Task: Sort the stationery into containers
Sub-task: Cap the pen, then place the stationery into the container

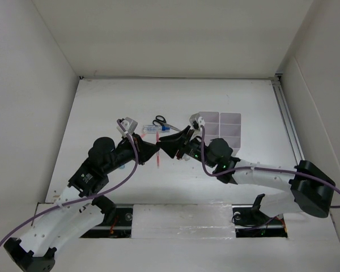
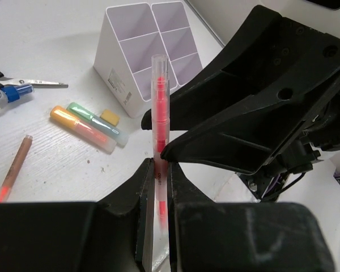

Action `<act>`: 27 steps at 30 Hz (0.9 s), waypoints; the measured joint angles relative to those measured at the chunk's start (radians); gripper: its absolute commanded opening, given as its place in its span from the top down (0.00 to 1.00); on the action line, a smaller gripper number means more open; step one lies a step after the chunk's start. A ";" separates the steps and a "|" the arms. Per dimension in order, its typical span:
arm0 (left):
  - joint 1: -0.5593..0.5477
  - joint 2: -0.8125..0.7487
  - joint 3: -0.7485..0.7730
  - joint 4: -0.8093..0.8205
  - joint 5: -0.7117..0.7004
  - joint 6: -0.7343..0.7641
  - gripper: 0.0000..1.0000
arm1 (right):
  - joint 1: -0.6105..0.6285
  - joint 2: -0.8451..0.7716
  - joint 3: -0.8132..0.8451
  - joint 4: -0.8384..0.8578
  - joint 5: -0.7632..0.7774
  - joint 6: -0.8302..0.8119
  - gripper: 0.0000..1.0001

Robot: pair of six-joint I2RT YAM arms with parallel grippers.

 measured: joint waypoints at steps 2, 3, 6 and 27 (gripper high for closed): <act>0.000 -0.001 0.000 -0.001 -0.002 0.000 1.00 | 0.000 0.000 0.000 0.001 0.000 0.000 0.60; 0.000 -0.001 0.000 -0.001 -0.002 0.000 1.00 | 0.000 0.000 0.000 0.001 0.000 0.000 0.60; 0.000 -0.001 0.000 -0.001 -0.002 0.000 1.00 | 0.000 0.000 0.000 0.001 0.001 0.000 0.56; 0.001 0.038 0.012 0.076 -0.145 -0.017 1.00 | 0.000 -0.435 -0.054 -0.265 0.095 -0.066 0.43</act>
